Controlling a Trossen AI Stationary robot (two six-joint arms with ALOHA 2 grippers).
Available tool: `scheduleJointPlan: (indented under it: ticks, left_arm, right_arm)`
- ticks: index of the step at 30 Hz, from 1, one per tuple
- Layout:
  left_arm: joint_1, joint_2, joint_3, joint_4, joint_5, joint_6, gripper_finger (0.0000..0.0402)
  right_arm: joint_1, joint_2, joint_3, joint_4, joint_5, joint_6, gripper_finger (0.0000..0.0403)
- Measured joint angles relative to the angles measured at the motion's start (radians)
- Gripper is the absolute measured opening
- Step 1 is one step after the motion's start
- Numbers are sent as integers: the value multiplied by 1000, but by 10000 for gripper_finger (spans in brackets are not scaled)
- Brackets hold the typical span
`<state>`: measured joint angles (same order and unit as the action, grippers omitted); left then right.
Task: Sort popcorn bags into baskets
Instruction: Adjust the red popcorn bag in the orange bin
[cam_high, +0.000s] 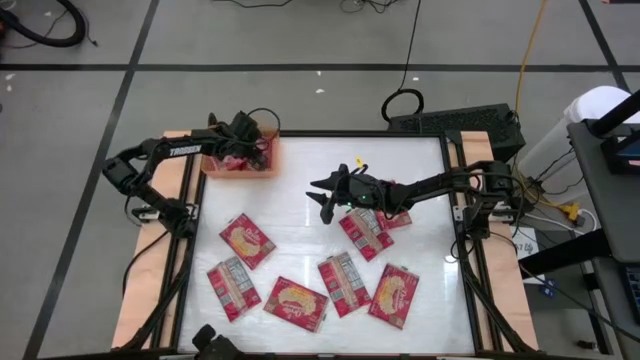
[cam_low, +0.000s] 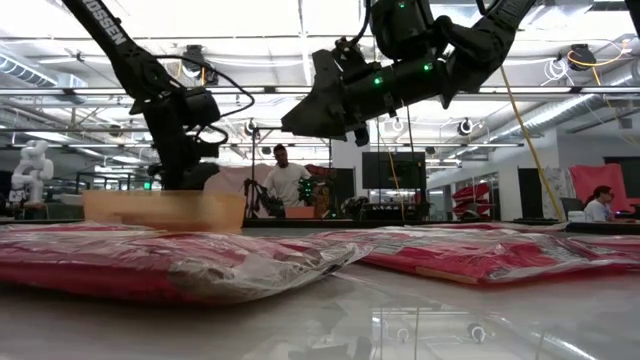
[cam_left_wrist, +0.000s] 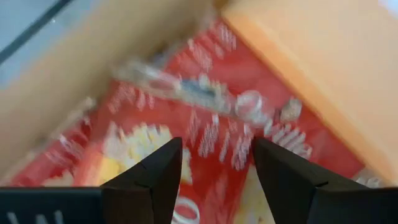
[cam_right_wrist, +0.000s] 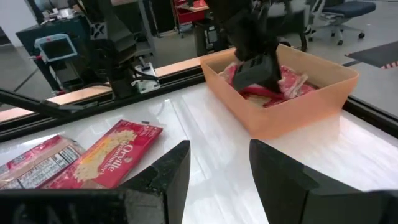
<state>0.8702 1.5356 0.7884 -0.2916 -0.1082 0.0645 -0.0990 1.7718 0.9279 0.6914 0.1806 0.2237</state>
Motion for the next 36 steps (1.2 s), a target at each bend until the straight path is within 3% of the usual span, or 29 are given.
scheduleJointPlan:
  ticks: [5,12,19,25,32,36]
  left_arm:
    - [41,17,1,-8,89,32,220]
    - [40,40,3,-9,97,85,238]
    - [18,-1,1,25,-80,42,217]
    - [6,-40,1,-18,54,33,199]
    - [-51,-26,1,-30,52,65,211]
    - [-64,-28,1,-27,-51,67,248]
  right_arm:
    - [-2,0,0,1,1,1,160]
    - [-9,0,0,1,1,3,160]
    - [-13,0,0,0,1,17,160]
    - [-13,0,0,-8,-2,18,160]
    - [-13,0,0,-16,-1,19,160]
    - [-13,0,-1,-16,-1,19,160]
